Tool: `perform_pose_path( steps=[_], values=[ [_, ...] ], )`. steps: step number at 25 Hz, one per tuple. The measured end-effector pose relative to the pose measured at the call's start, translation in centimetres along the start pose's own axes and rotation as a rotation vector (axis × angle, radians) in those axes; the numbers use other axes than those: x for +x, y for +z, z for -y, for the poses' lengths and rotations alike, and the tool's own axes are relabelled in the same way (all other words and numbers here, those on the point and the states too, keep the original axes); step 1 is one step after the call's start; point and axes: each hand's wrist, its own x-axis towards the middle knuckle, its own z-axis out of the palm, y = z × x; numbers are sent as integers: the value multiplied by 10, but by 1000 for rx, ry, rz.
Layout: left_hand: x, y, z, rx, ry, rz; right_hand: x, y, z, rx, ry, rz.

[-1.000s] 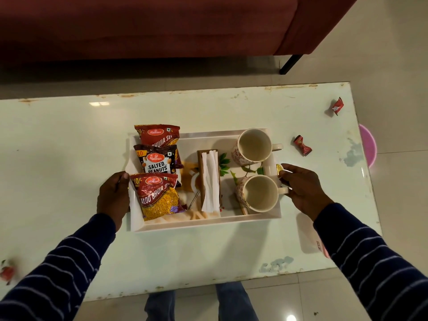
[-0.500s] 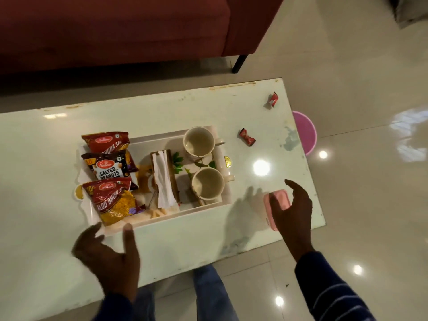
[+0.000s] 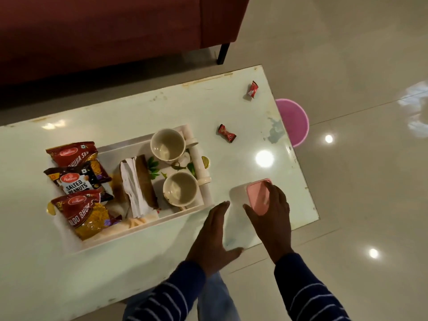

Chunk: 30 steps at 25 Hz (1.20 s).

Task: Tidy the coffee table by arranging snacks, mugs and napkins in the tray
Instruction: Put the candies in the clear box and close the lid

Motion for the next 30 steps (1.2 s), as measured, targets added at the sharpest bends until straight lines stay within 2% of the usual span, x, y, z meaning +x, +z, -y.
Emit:
perform_pose_path(
  steps=[3, 5, 7, 9, 11, 14, 19, 22, 26, 30],
  values=[
    [42, -10, -20, 238, 130, -67, 12, -17, 15, 83, -77, 28],
    [61, -18, -31, 283, 212, -126, 14, -30, 29, 73, -129, 50],
    [72, -21, -37, 203, 289, -158, 12, -42, 40, 63, -138, 76],
    [77, -21, -45, -7, 250, -186, 9, -51, 47, 53, -141, 112],
    [78, -17, -49, -107, 218, -238, 6, -58, 51, 26, -180, 135],
    [79, -8, -48, -83, 295, -262, 6, -69, 50, 43, -254, 152],
    [80, -6, -51, -41, 418, -285, 4, -79, 48, 241, -264, 192],
    [79, -12, -46, -143, 320, -185, 13, -92, 45, 472, -161, 146],
    [75, -20, -33, -166, 295, -134, 39, -106, 30, 445, -198, 32],
    [66, -24, -35, -156, 179, -189, 69, -104, -9, 534, 45, -97]
  ],
)
